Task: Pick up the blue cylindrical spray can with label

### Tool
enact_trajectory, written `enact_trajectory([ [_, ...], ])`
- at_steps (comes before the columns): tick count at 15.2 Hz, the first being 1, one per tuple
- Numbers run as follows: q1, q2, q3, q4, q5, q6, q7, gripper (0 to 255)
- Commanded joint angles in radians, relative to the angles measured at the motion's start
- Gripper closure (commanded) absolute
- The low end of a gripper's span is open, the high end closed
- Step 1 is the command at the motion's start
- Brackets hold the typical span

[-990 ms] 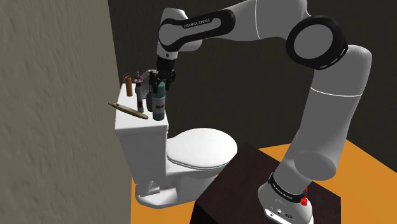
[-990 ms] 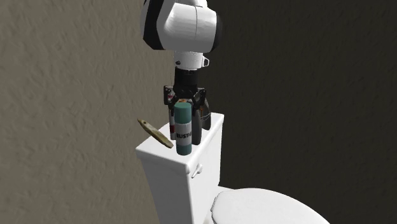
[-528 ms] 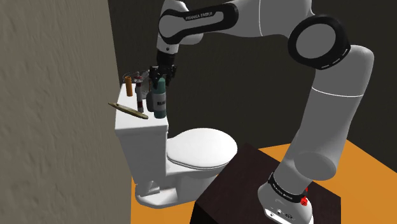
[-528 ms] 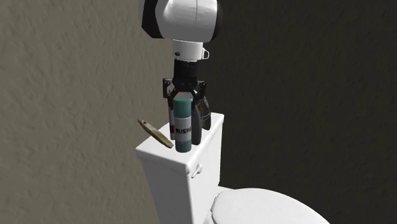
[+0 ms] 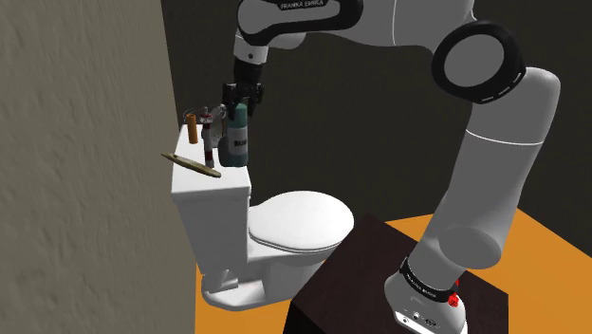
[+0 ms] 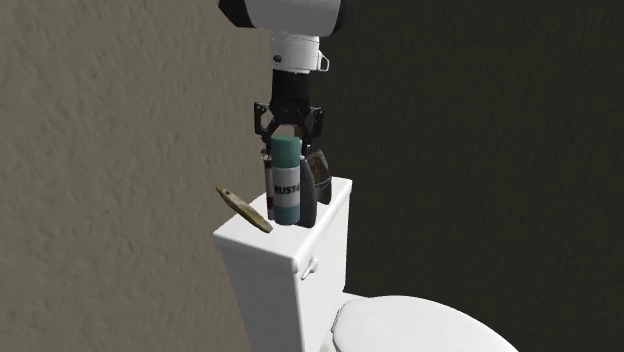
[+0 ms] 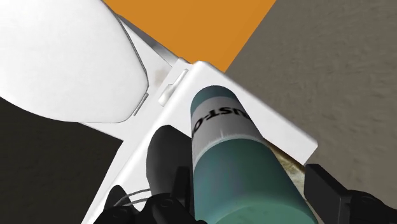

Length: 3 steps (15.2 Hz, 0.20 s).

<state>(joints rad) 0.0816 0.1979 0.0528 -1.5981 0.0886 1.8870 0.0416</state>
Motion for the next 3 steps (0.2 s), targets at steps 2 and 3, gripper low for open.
enact_trajectory([
  [2,-0.001,0.000,0.000,0.032,-0.001,-0.031,0.002,255],
  [3,-0.001,0.000,0.000,0.032,-0.001,-0.031,0.002,255],
])
